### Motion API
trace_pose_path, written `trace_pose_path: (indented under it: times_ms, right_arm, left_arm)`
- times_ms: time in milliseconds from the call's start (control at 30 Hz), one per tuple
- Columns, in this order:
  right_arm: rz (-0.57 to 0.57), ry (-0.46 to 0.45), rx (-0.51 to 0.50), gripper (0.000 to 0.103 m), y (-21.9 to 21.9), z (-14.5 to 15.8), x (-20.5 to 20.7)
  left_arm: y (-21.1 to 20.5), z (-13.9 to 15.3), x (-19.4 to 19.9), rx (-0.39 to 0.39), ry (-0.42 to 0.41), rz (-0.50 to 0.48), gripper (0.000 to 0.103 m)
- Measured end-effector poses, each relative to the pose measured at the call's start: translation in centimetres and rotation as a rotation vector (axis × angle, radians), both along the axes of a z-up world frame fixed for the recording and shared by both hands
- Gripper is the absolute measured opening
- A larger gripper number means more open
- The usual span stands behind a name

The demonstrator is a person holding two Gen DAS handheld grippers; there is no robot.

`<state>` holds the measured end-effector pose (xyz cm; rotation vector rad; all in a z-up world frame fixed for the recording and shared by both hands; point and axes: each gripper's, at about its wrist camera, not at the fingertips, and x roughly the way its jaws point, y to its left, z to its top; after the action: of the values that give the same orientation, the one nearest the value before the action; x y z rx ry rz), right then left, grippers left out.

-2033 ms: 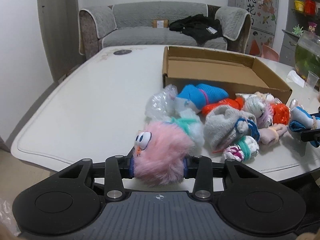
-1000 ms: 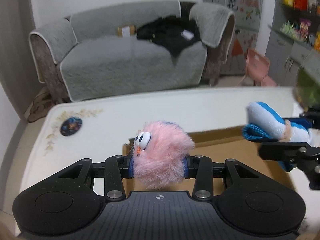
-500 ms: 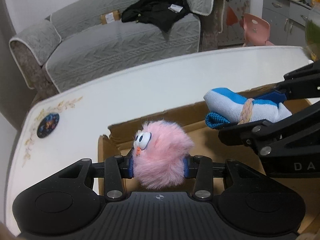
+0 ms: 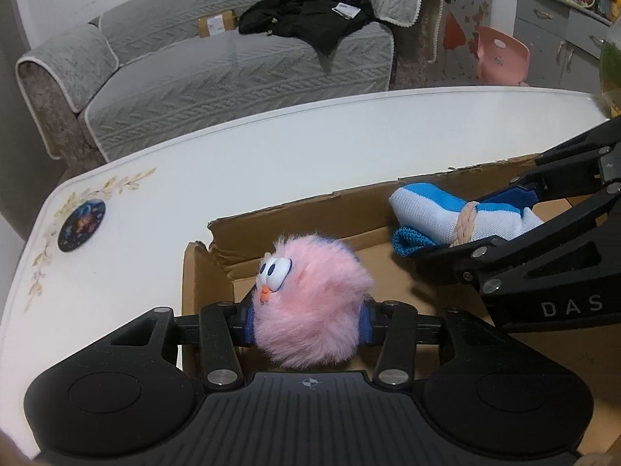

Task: Organize objects
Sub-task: 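Carry pink toy and blue-white sock into the cardboard tray with both grippers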

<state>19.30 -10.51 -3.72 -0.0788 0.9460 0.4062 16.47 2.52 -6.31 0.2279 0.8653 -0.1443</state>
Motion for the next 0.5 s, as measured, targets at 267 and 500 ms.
trace_pose_path:
  times_ms: [267, 500]
  right_arm:
    - [0.004, 0.062, 0.022, 0.041, -0.1, -0.28, 0.99]
    - [0.033, 0.063, 0.004, 0.041, 0.81, -0.25, 0.91]
  left_arm:
    - [-0.21, 0.0, -0.13, 0.006, 0.003, -0.007, 0.078]
    - [-0.5, -0.14, -0.49, 0.018, -0.005, -0.008, 0.08]
